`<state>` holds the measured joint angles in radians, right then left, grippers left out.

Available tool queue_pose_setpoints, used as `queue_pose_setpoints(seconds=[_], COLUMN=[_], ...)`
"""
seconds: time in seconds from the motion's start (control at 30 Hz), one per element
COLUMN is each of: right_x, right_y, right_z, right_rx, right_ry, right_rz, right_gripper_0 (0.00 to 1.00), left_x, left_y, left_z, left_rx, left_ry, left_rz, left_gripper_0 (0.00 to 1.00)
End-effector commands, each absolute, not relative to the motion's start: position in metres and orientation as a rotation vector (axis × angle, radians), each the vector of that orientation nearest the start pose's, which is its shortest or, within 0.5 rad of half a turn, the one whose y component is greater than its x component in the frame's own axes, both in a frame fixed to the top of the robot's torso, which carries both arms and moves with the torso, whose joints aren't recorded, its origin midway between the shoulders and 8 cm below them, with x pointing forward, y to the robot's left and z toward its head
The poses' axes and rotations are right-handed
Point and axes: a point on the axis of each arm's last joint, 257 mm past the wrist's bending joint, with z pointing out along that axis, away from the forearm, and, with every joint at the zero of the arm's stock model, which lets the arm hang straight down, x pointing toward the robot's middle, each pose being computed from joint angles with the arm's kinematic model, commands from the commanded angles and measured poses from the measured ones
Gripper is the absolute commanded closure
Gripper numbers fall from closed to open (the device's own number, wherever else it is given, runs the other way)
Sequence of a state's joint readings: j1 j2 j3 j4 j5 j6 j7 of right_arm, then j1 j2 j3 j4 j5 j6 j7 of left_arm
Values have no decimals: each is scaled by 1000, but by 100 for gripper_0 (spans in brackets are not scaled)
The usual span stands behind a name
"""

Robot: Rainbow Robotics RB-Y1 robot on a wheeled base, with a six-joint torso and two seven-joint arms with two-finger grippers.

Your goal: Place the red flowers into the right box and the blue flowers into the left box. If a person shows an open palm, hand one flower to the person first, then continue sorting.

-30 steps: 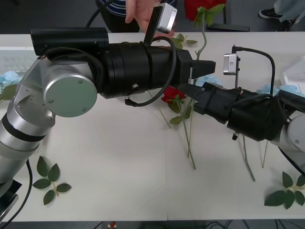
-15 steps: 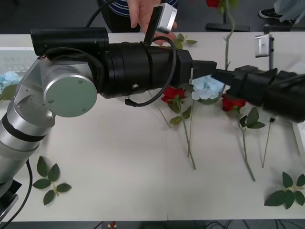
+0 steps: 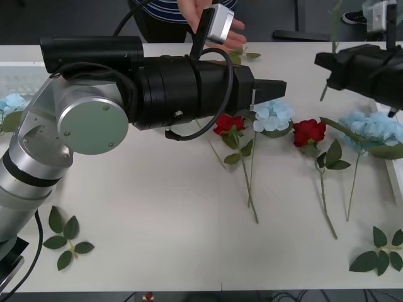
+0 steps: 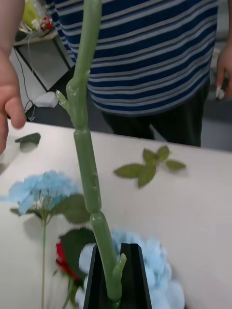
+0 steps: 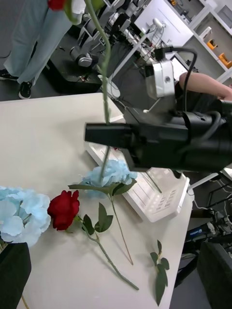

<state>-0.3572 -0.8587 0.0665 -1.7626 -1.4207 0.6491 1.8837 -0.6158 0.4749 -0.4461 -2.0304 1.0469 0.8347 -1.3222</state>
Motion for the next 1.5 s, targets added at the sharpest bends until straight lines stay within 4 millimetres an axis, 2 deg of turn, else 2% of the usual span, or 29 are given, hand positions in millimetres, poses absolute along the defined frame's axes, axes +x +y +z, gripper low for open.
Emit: queue_pose_setpoints(seconds=[0.03, 0.23, 0.47, 0.6, 0.83, 1.4, 1.43, 1.47, 1.5], right_x=[588, 629, 662, 668, 667, 670, 670, 670, 670], right_y=[-177, -145, -129, -125, -126, -129, -129, -129, -129], right_z=[7, 31, 58, 66, 70, 65, 65, 65, 65], right_rx=[-467, -384, -276, -263, -237, -202, -202, -202, -202], right_ry=[1569, 1445, 1325, 1307, 1298, 1313, 1313, 1313, 1313], right_rz=[495, 480, 447, 441, 473, 511, 511, 511, 511], right_gripper_0=[100, 100, 100, 100, 100, 100, 69, 18, 0], left_x=[423, 423, 423, 423, 423, 423, 423, 423, 423], left_y=[-88, -88, -88, -88, -88, -88, -88, -88, -88], left_z=[-1, -1, -1, -1, -1, -1, -1, -1, -1], left_rx=[743, 743, 743, 743, 743, 743, 743, 743, 743], left_ry=[1694, 1694, 1694, 1694, 1694, 1694, 1694, 1694, 1694], left_rz=[-1031, -1031, -1031, -1031, -1031, -1031, -1031, -1031, -1031], left_gripper_0=[0, 0, 0, 0, 0, 0, 0, 0, 0])
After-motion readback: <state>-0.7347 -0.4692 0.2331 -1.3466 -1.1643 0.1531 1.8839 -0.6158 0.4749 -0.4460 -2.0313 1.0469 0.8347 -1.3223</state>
